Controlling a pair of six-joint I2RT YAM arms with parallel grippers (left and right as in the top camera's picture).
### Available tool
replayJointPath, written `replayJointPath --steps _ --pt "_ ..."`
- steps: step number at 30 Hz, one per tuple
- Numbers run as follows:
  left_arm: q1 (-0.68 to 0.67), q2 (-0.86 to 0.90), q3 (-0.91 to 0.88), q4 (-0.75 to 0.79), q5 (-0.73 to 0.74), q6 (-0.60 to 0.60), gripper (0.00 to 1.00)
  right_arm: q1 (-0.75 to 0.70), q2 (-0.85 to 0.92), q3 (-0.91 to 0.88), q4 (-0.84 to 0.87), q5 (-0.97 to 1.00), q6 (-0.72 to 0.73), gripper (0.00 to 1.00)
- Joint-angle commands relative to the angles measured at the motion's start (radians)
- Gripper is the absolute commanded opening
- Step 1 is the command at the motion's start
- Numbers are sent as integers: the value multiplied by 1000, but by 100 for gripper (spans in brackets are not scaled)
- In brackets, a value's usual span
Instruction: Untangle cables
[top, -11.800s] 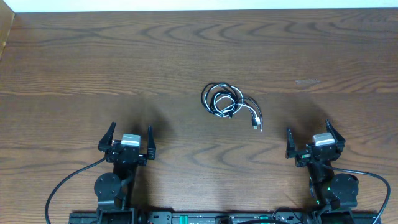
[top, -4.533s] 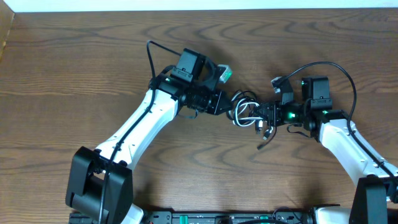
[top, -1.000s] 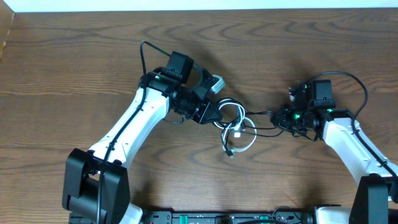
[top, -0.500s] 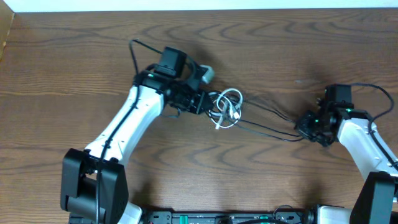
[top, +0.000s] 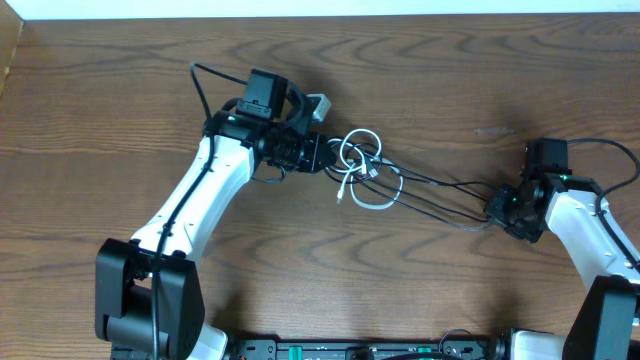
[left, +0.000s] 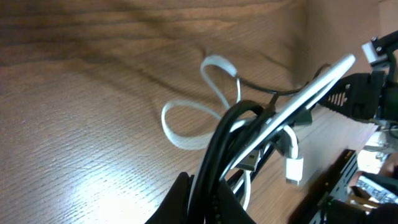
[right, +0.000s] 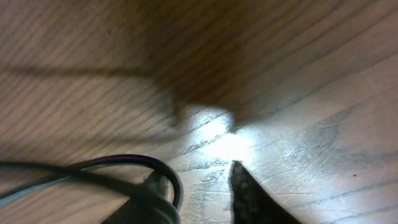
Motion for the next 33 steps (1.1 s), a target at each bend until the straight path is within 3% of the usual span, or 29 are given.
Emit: replayJointPath --steps 1,4,13,16,22,27,33 --pt "60 -58 -3 5 10 -14 8 -27 5 0 23 173 -21 42" --pt "59 -72 -3 5 75 -11 8 -27 5 1 69 2 -150 51" --pt "56 -75 -3 14 331 23 8 -21 3 1 152 -797 -526 82" --pt "56 -75 -3 32 404 39 8 -9 3 1 153 -990 -629 85" --pt "36 -74 -3 55 537 64 8 33 3 1 198 -993 -645 86" --pt "-13 -74 -3 66 754 184 8 85 3 1 273 -965 -639 86" --pt "-71 -74 -3 69 777 200 8 153 3 1 422 -964 -551 87"
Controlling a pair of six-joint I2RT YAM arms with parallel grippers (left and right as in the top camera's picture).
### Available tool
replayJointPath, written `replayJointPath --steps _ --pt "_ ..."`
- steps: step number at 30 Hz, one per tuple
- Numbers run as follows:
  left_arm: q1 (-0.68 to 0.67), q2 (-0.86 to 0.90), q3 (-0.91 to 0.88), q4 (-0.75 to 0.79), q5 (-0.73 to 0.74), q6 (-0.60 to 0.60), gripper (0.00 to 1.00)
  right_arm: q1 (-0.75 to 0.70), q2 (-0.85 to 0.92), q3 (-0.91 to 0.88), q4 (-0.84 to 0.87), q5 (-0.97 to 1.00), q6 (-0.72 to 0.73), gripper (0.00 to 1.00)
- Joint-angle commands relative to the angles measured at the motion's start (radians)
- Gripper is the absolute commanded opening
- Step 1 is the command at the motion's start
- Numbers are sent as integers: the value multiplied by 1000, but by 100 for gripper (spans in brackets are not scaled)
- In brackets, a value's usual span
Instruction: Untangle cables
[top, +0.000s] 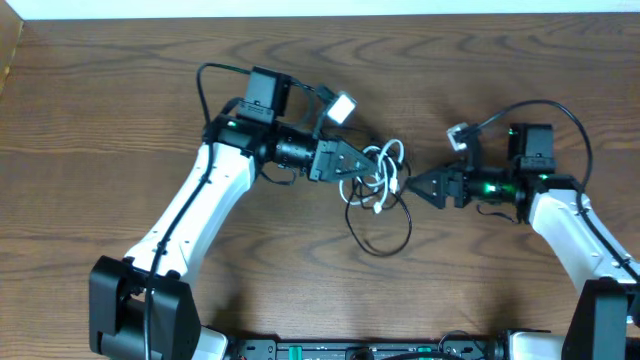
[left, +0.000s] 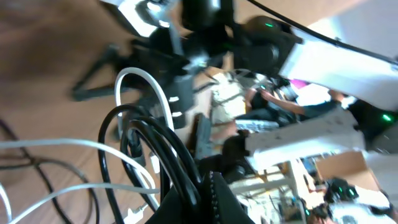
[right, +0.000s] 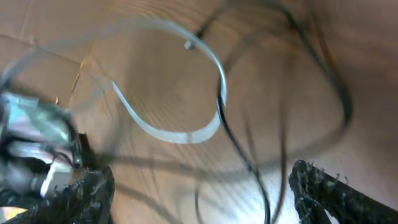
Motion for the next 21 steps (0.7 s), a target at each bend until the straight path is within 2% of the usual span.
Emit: replayJointPath --steps 1,8,16,19,21 --pt "-27 -18 -2 2 85 43 8 29 3 2 68 -23 65 86" --pt "-58 -18 -2 17 138 42 8 75 3 2 233 -24 183 84" --pt "-58 -18 -2 76 197 31 8 166 3 1 237 21 183 83" --pt "-58 -18 -2 76 197 31 8 213 3 1 231 159 183 78" --pt "-58 -18 -2 76 197 31 8 232 3 1 222 235 183 66"
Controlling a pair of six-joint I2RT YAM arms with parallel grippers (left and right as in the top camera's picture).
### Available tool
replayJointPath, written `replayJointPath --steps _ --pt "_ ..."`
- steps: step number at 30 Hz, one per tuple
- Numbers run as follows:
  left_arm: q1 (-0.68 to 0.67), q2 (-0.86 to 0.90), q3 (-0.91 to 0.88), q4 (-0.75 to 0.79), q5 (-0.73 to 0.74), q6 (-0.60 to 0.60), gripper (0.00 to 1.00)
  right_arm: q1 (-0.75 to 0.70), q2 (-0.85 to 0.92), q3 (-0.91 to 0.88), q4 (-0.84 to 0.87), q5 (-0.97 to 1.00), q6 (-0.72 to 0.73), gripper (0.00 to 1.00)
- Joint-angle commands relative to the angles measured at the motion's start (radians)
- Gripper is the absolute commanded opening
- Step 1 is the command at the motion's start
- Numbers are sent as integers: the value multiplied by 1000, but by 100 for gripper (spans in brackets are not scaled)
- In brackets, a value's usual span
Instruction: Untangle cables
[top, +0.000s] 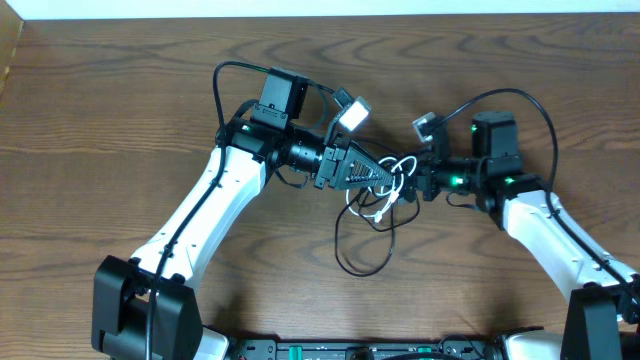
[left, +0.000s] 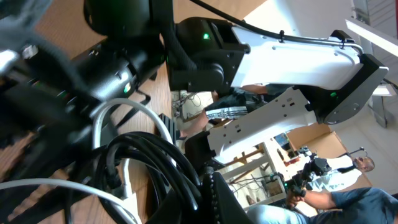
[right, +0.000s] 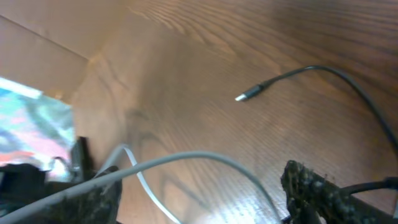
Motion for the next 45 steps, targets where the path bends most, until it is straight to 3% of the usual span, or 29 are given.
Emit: replayJointPath --steps 1,3,6,10,15,17,19,23,25,27,31,36,40,45 --pt "-2 -18 -2 7 41 6 8 47 3 2 -15 181 3 52" --pt "-1 -18 -2 7 40 6 8 56 3 2 -47 282 12 24" --pt "1 -18 -2 6 24 6 8 56 3 2 -118 458 67 1" --pt "1 -18 -2 -35 -169 6 8 53 3 2 -249 750 181 1" --pt "1 -18 -2 -177 -721 -23 8 11 3 2 -404 1065 291 1" --pt "1 -18 -2 -207 -879 -57 8 -16 3 2 -449 1138 296 1" --pt "1 -18 -2 -228 -973 -59 8 -62 3 2 -492 1194 296 1" --pt "2 -18 -2 -219 -963 -86 8 -127 3 2 -512 1150 311 2" --pt "2 -18 -2 -216 -871 -78 8 -149 1 2 -489 1020 301 25" --pt "0 -18 -2 -211 -727 -19 8 -154 1 2 -455 845 203 49" --pt "0 -18 -2 -197 -635 14 8 -152 -1 2 -388 523 71 72" --pt "0 -18 -2 -196 -592 14 8 -153 -1 2 -296 169 -5 90" --pt "0 -18 -2 -187 -604 14 8 -152 -1 2 -229 -12 -21 92" --pt "0 -18 -2 -189 -642 9 8 -152 -1 2 -219 -29 -21 93"
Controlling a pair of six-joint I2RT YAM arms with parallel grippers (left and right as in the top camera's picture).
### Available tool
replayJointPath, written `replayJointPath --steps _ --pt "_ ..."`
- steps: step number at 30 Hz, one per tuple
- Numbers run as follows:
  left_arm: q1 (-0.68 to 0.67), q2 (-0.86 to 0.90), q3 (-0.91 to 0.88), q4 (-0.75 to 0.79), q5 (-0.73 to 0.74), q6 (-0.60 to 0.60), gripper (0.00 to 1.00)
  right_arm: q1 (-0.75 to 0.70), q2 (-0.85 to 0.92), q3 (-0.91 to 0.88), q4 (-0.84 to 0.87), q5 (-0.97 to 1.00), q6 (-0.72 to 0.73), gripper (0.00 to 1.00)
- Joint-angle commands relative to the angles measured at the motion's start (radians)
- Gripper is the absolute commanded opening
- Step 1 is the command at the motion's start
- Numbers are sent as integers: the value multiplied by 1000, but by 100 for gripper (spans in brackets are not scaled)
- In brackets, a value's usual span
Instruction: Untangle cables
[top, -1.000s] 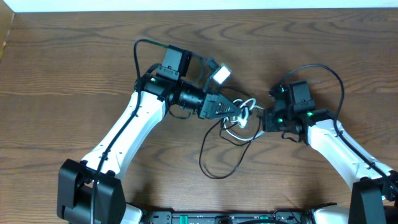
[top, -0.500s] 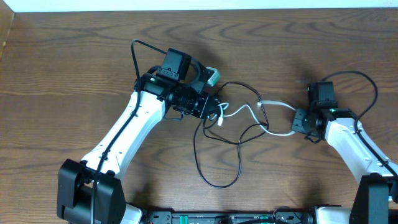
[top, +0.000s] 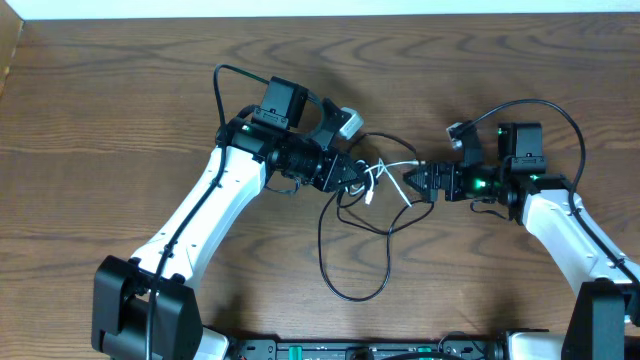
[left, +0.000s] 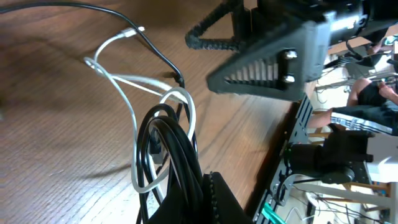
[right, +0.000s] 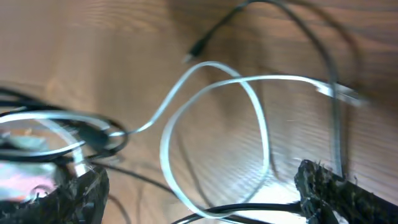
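Note:
A tangle of black cable (top: 322, 245) and white cable (top: 385, 168) lies mid-table. My left gripper (top: 352, 172) is shut on a bunch of black cable loops (left: 168, 134), with the white cable (left: 180, 93) looped around them. From that bunch a long black loop trails toward the table's front. My right gripper (top: 410, 181) faces the left one from the right, open wide. A white loop (right: 211, 124) and a black strand lie between its fingers (right: 81, 196), touching neither that I can see.
The wooden table (top: 120, 100) has its back edge against a white wall. Each wrist carries its own black camera cable arching over the arm. Both arm bases stand at the front edge.
My left gripper has drawn back to the left and tilted down toward the table, still holding the bunch. My right gripper sits a little further right. The black loop reaches further toward the front.
First my left gripper held the tangle while black strands ran taut to my right gripper far right. Then my right gripper stood open near the tangle, the strands slack. Then it was close against the bunch. Now the grippers are slightly apart and the tangle looser.

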Motion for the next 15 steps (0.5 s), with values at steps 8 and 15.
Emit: replayJointPath --steps 8,15 --pt "-31 -18 -1 7 193 55 8 11 -1 3 67 -252 -29 96" --pt "-39 -18 -1 24 322 55 8 33 -1 3 167 -354 -29 74"
